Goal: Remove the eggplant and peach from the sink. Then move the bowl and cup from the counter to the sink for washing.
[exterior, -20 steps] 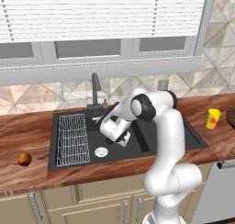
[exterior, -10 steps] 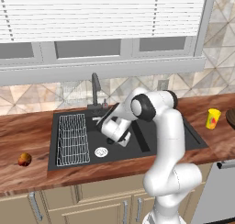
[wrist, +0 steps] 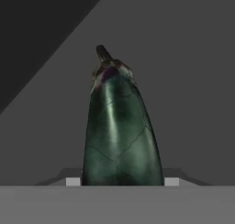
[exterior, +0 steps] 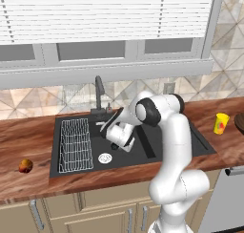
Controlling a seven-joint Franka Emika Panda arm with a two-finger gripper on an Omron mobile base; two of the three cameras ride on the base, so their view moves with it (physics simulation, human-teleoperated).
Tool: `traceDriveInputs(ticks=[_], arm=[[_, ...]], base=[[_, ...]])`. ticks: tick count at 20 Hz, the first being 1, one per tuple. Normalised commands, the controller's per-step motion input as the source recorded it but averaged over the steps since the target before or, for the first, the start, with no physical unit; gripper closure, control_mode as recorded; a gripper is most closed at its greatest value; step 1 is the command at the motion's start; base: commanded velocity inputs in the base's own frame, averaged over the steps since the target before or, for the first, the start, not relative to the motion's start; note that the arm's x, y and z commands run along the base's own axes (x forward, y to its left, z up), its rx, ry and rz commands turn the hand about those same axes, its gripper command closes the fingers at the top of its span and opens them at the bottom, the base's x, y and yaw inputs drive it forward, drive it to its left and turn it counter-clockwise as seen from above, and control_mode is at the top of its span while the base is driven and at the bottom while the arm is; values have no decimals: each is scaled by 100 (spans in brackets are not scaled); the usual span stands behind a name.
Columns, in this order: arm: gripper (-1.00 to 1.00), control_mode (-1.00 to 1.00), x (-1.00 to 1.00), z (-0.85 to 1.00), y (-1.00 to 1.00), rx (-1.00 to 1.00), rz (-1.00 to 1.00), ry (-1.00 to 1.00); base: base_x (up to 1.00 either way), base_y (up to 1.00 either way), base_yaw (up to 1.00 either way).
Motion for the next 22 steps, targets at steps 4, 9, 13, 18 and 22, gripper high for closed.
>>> traceDriveInputs(ticks=[4,9,13,18,22], arm=[[100,-100,0,-8,4,2,0,1],[100,-100,-3,-3,0,2,0,0],[100,-100,-9,0,0,2,0,0],[100,-100,-14,0,0,0,-1,0],[100,-100,-16,0,0,0,-3,0]], base=[[0,0,0],[0,0,0],[0,0,0],[0,0,0],[0,0,0]])
